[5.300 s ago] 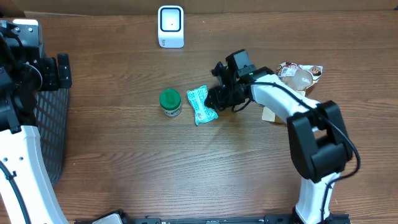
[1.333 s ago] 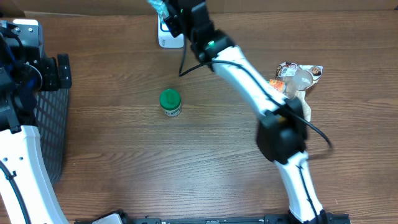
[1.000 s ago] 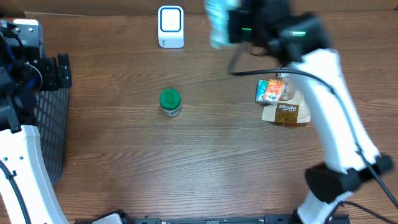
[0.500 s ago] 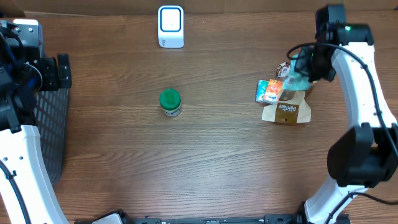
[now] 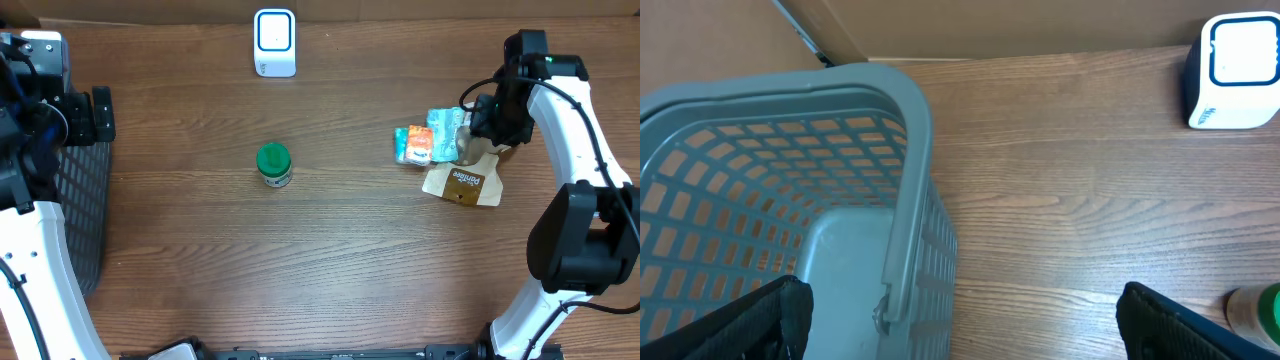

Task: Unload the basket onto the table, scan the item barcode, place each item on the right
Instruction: 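Carry the wipes pack right and set it by the snack bag, then reach the right gripper down to the green-lidded jar and grasp it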

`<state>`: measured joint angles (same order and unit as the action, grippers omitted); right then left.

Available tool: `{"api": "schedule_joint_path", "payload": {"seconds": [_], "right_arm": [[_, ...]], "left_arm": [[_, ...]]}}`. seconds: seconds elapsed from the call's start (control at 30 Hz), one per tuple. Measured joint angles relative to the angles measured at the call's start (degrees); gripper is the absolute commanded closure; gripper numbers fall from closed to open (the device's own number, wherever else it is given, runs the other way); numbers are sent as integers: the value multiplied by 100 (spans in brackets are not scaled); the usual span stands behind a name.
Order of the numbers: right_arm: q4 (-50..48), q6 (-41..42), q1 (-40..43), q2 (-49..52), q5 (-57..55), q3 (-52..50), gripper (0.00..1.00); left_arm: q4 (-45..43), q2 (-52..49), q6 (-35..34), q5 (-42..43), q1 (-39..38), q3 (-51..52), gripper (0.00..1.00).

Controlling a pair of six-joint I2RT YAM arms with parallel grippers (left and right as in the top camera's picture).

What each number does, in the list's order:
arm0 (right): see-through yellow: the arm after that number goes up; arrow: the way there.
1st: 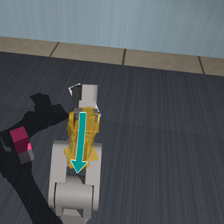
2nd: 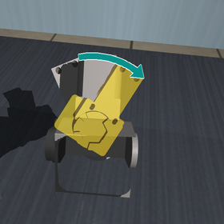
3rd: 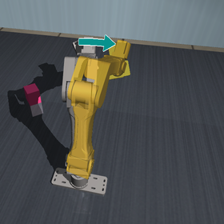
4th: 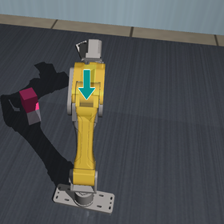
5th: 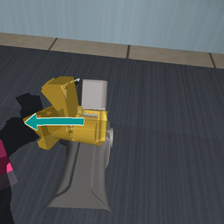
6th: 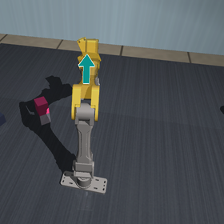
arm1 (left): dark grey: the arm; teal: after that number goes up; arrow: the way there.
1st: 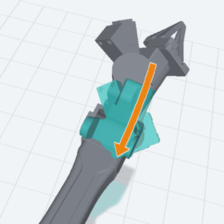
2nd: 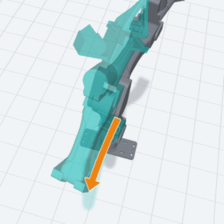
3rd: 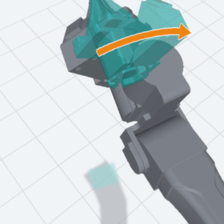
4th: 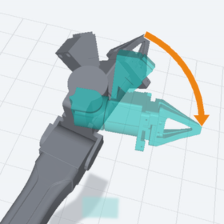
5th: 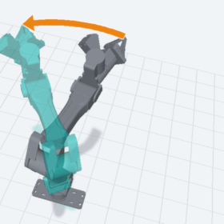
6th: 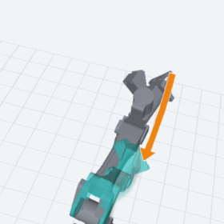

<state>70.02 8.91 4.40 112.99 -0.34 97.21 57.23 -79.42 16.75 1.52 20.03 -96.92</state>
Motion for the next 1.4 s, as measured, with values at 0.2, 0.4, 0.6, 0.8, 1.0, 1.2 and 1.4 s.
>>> {"api": "schedule_joint_path", "payload": {"seconds": [0.2,0.4,0.6,0.8,1.0,1.2,1.4], "right_arm": [[562,-243,-87,0,807,654,48],[286,-448,-1108,0,1268,1014,41],[-468,-763,-2468,0,1215,1014,27],[-1150,-428,-3449,0,1062,1014,26],[-1698,-581,-3974,184,1012,1029,21],[-1912,-1733,-4424,960,754,1036,14],[-2277,-2081,-4527,1259,621,1036,14]], "left_arm": [[0,0,0,2,0,0,0],[0,0,0,2,0,0,1],[0,0,0,2,0,0,0],[0,0,0,2,0,0,0],[0,0,0,2,0,0,1],[0,0,0,2,0,0,0],[0,0,0,2,0,0,1]]}}
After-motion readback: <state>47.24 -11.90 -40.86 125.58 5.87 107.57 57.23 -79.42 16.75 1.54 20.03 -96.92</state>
